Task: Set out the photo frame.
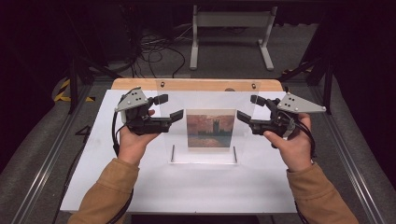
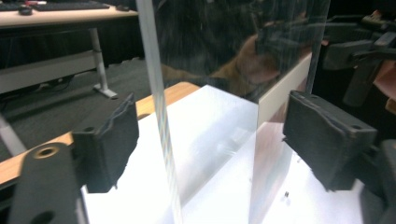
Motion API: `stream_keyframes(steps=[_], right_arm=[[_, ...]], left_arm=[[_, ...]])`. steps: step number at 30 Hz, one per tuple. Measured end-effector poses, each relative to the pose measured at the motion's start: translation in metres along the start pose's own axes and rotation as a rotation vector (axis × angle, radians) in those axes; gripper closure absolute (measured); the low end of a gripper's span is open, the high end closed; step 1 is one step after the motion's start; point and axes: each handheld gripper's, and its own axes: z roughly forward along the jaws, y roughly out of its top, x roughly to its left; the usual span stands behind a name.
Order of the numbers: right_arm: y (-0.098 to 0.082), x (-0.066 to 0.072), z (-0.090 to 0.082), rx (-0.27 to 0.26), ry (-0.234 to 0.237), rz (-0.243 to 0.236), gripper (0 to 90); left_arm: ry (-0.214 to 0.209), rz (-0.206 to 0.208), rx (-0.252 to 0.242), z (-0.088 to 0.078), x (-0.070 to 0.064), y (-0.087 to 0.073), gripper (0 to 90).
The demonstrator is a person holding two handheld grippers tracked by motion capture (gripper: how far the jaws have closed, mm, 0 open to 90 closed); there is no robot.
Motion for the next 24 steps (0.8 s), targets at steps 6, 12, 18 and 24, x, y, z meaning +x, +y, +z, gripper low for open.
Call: stream_keyframes(steps=[6, 12, 18, 24], right_arm=[[-0.006, 0.003, -0.023, 0.009, -0.009, -0.021, 22.9], [-0.016, 0.002, -0.049, 0.036, -0.03, -0.028, 21.5], [-0.031, -0.002, -0.071, 0.082, -0.046, -0.025, 20.4], [-0.051, -0.005, -0.083, 0.105, -0.057, 0.0, 20.2]], left_arm=[[0.016, 0.023, 0.022, -0.023, -0.004, -0.009, 15.6], [0.043, 0.03, 0.04, -0.05, -0.007, -0.024, 14.9], [0.074, 0.029, 0.079, -0.071, -0.003, -0.045, 13.2], [0.094, 0.008, 0.081, -0.089, -0.001, -0.072, 12.1]])
